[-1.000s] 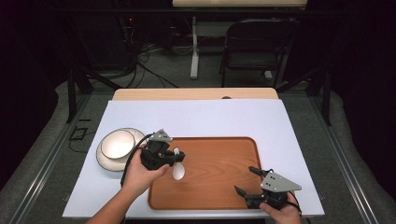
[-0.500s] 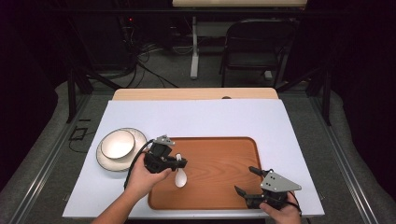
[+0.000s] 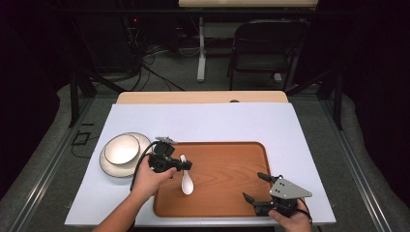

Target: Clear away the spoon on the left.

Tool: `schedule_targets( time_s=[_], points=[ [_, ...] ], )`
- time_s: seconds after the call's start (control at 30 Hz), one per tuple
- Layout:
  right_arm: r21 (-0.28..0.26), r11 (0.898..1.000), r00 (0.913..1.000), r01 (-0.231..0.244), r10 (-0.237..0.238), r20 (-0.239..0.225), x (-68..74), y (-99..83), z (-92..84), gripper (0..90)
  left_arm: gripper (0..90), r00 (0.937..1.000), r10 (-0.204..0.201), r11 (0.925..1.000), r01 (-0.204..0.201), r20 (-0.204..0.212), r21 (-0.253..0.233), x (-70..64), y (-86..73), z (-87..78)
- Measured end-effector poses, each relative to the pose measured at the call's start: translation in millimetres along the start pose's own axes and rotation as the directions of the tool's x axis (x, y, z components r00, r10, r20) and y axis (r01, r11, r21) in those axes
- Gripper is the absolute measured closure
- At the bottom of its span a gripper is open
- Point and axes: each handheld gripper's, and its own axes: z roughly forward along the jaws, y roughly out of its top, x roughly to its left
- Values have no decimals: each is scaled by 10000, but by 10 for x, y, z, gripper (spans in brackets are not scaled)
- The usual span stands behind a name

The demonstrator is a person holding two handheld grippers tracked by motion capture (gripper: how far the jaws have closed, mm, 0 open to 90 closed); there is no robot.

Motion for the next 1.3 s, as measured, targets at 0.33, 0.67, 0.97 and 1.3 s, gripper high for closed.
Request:
schedule_targets(
  time_s=[0.33,0.67,0.97,1.3],
  points=[
    [-11,10000,10000,17,-17,-5,-3,0,1,183,797,9950,-977,9952,976,-183,-90,150,29,107],
    [2,10000,10000,5,-5,-27,-4,-3,4,183,777,9835,-1809,9834,1807,-92,-187,310,18,190],
    [1,10000,10000,16,-16,-25,-5,-3,4,183,759,9740,-2264,9739,2263,-69,-185,423,0,263],
    [-1,10000,10000,31,-31,-29,-6,-1,0,183,741,9663,-2574,9661,2573,-69,-200,502,-30,310]
  ],
)
